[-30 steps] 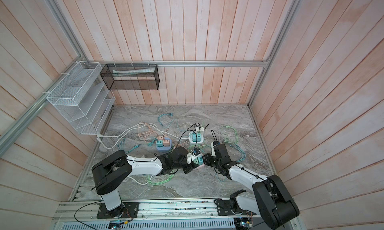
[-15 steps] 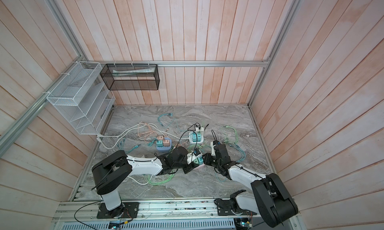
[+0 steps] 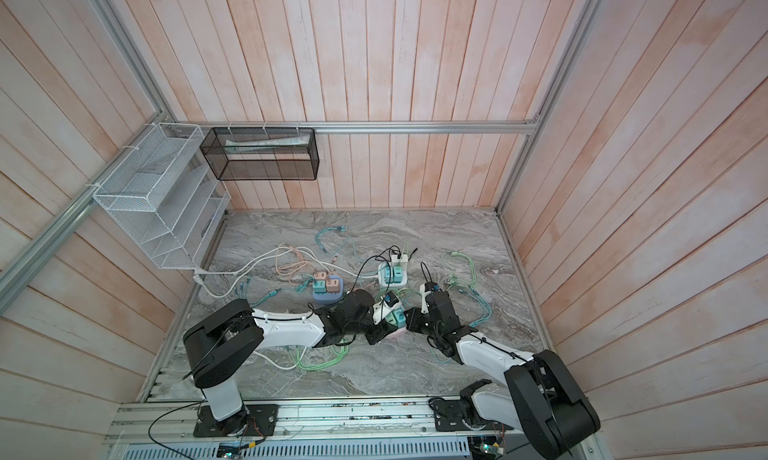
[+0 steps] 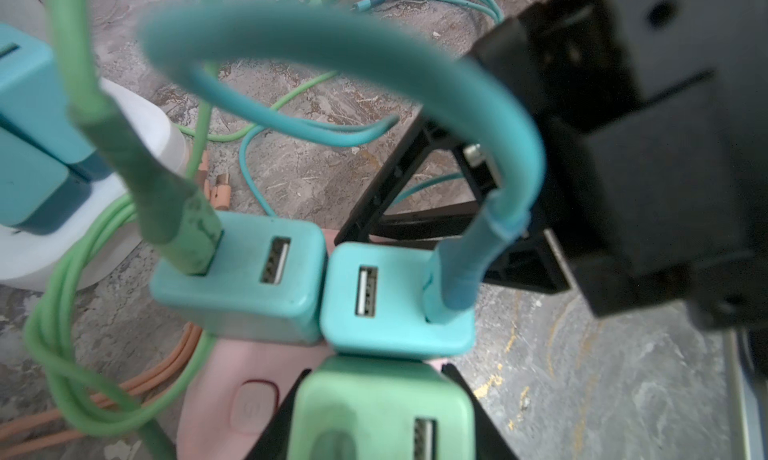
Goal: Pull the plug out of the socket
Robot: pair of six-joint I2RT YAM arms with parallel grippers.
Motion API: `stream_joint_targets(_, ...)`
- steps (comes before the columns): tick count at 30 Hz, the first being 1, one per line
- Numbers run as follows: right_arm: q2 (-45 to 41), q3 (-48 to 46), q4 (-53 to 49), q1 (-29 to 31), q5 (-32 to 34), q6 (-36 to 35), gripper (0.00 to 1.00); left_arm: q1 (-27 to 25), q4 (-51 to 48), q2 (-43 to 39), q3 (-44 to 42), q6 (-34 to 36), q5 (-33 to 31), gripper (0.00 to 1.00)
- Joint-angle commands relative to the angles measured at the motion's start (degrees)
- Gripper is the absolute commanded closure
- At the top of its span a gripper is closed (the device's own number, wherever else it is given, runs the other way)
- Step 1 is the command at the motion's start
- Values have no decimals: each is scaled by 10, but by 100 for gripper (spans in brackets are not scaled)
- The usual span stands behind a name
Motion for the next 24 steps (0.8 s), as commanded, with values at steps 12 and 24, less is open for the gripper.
stream_joint_targets(12, 27, -31, -89, 24, 16, -5, 86, 6, 61, -30, -22, -19, -30, 84)
stream_joint_targets(24, 21, -34, -83, 26, 20, -3, 87, 28, 49, -41, -27, -12, 17, 84)
